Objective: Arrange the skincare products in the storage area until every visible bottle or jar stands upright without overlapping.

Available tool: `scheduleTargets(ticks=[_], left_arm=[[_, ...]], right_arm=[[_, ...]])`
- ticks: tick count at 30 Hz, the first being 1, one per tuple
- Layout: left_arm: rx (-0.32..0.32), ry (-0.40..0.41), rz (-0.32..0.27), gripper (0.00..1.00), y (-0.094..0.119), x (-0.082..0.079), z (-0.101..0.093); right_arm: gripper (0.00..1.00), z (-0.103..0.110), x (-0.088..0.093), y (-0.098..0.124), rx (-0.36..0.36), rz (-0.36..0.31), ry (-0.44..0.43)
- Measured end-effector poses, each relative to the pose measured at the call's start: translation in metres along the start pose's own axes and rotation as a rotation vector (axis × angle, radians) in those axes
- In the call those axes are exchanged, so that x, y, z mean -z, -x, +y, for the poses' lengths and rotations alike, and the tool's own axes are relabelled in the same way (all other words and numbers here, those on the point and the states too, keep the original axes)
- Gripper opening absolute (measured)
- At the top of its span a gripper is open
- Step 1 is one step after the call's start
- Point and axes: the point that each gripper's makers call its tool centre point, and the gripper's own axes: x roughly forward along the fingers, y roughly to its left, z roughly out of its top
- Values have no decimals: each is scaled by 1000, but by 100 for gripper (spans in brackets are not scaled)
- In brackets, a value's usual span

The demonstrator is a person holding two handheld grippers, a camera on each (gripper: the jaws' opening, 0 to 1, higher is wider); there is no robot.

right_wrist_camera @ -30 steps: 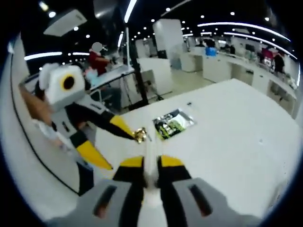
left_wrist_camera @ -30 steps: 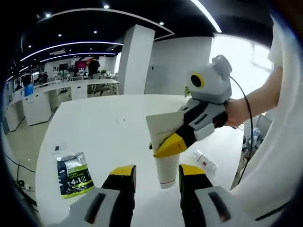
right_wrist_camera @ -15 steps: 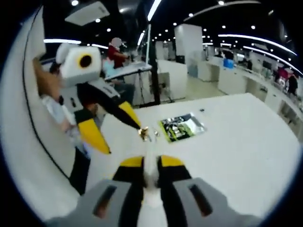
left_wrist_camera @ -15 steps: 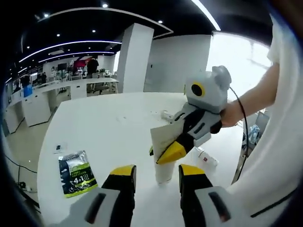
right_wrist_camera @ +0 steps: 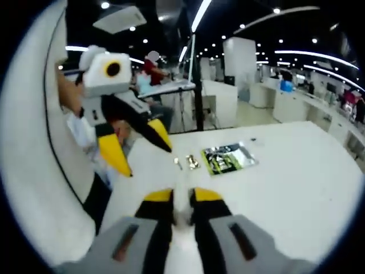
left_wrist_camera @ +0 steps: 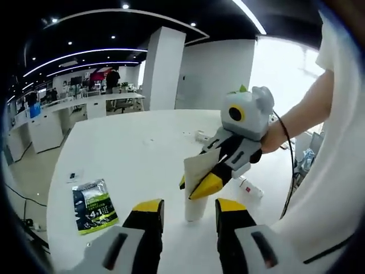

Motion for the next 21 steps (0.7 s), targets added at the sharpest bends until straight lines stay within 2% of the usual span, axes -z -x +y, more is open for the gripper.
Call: scheduleTargets(ticks=[5, 9, 12, 21], left_arm=[[-3, 11, -7, 36, 0, 1, 0], [0, 13, -7, 36, -1, 2, 0], [3, 11, -8, 36, -1, 2, 0], [22, -2, 1, 36, -4, 2, 0]], right_arm=[[13, -2, -1, -1, 4, 5, -17], [14, -4, 1, -4, 14, 41, -5], [20, -5, 0, -5, 24, 34, -13], [27, -5, 6, -6, 57, 52, -62]])
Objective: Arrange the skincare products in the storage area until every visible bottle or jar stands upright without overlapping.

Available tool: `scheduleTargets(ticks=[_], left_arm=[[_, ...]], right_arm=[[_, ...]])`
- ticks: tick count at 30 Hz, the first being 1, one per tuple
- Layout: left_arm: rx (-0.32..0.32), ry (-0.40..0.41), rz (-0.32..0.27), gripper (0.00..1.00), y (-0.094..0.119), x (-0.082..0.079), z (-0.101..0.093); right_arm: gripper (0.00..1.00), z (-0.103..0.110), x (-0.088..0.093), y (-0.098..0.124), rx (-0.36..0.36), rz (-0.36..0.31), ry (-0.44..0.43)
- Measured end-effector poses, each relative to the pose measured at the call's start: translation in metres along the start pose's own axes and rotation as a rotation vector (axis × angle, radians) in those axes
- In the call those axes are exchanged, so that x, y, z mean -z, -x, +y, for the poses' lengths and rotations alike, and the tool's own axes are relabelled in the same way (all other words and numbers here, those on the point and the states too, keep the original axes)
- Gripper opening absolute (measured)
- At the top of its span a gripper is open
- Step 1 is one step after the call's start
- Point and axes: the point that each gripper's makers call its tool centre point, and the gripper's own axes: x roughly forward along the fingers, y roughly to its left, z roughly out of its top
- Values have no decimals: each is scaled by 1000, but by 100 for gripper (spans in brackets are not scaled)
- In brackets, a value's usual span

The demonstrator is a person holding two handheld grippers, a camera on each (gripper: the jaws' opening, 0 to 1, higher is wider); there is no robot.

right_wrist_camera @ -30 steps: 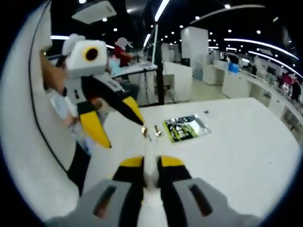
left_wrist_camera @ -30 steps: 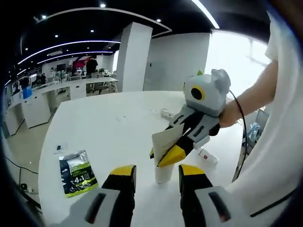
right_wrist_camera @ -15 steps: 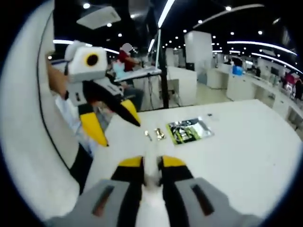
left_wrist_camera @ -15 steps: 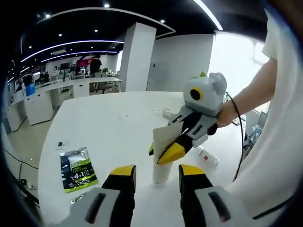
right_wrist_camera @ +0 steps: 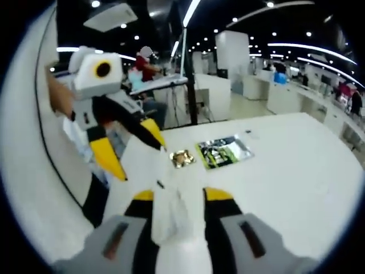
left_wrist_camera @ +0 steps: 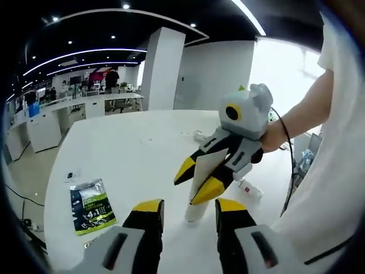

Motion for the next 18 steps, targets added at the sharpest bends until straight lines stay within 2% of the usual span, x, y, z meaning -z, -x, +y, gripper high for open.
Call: scheduleTargets(ticks=[10, 18], left_arm=[[32, -14, 9, 36, -10, 0, -2], [104, -72, 49, 38, -30, 3, -10]], right_arm=[[35, -5, 12, 14, 66, 9, -41], [44, 0, 37, 38, 131, 27, -121]])
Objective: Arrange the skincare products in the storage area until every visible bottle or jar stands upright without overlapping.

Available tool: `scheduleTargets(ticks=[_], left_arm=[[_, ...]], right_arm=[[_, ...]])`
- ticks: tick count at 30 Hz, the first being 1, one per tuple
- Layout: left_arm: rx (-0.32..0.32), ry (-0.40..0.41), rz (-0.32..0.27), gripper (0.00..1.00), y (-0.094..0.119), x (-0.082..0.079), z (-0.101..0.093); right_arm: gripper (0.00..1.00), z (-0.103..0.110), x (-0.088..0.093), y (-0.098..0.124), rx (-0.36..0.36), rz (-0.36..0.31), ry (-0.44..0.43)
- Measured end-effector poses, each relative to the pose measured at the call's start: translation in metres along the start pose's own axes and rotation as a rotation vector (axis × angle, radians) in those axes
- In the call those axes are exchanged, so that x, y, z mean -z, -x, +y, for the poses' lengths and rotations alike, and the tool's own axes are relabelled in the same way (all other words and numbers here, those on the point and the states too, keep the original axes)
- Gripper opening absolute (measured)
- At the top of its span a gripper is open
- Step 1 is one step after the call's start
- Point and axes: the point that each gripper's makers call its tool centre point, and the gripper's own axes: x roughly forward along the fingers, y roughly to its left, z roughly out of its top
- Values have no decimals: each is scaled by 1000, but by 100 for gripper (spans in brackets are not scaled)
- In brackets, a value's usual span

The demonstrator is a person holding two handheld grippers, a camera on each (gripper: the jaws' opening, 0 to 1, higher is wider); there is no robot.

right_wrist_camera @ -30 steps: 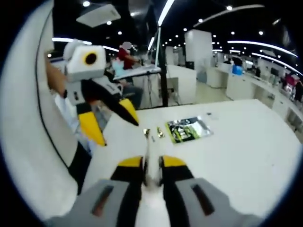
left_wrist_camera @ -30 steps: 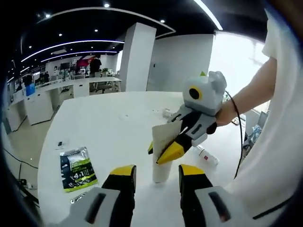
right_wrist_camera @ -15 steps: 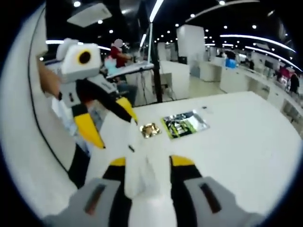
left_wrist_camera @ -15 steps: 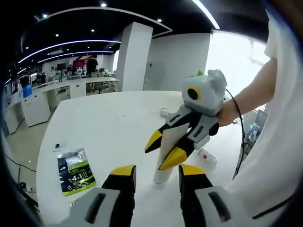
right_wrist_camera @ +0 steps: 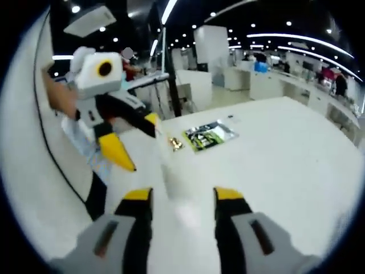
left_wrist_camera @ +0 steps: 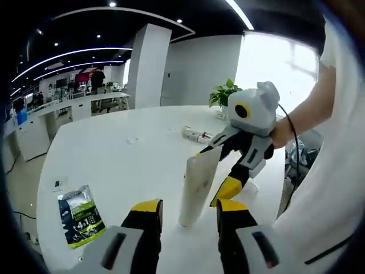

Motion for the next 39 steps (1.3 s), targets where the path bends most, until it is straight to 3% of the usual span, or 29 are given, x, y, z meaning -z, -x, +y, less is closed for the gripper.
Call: scheduleTargets(ticks=[13, 22, 23, 28, 31, 34, 39], left_arm=[[103, -102, 45, 38, -27, -1, -5], [149, -315, 76, 38, -23, -22, -9], [167, -372, 96, 38, -22, -25, -12], [211, -511, 149, 33, -20, -35, -25], [202, -595, 207, 29, -21, -35, -24], [197, -643, 251, 27, -21, -32, -21], [216, -647, 267, 27, -21, -34, -20]], right_arm=[[49, 10, 23, 40, 119, -15, -88], [49, 12, 35, 53, 206, -65, -189], [48, 12, 35, 53, 210, -72, -200], [48, 13, 36, 49, 229, -106, -258], [48, 16, 33, 46, 229, -128, -277], [47, 18, 33, 44, 227, -131, -275], [47, 15, 35, 45, 244, -156, -303]])
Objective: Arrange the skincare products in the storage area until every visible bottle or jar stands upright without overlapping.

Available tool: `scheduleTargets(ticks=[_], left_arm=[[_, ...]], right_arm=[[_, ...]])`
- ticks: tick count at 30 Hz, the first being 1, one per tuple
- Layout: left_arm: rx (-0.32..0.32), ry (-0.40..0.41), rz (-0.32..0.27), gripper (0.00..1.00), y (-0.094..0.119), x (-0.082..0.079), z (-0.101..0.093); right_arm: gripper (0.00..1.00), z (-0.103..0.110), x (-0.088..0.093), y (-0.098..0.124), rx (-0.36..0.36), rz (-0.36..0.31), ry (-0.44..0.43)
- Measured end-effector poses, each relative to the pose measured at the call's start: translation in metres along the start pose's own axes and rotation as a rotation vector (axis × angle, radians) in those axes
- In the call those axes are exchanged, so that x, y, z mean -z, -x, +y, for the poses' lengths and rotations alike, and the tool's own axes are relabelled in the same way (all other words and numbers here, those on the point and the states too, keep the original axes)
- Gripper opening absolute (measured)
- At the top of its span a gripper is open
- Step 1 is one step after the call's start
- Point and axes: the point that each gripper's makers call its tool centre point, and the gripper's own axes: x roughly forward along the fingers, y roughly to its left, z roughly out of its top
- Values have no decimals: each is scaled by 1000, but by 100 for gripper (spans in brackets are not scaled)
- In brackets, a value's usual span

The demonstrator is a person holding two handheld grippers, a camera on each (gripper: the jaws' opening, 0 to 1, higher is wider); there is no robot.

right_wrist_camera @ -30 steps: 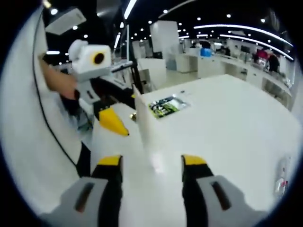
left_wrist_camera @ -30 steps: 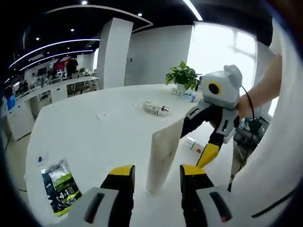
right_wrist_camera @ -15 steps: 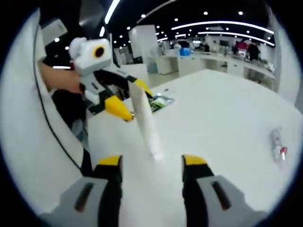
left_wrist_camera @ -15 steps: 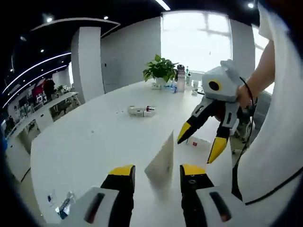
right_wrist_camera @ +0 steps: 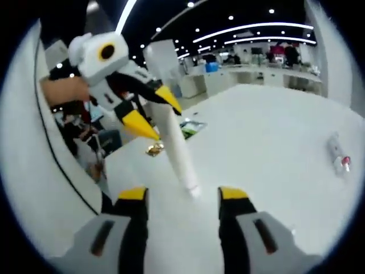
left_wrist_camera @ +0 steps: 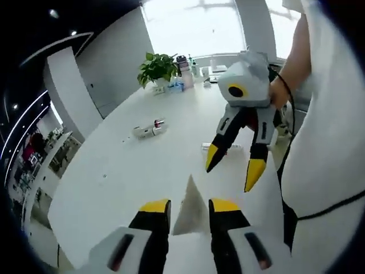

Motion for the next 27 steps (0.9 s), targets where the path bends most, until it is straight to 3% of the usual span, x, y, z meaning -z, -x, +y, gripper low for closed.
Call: scheduleTargets(ticks=[7, 12, 19, 27], left_arm=[[37, -33, 54, 19, 1, 1, 3], [81, -118, 150, 11, 2, 11, -2], [112, -175, 191, 10, 0, 6, -4], [169, -128, 262, 6, -4, 2, -2]], right_arm=[[47, -1, 9, 2, 24, -10, -49], [46, -3, 13, 2, 42, -17, -73], [45, -5, 17, 1, 64, -37, -117], [44, -13, 17, 4, 86, -58, -152]])
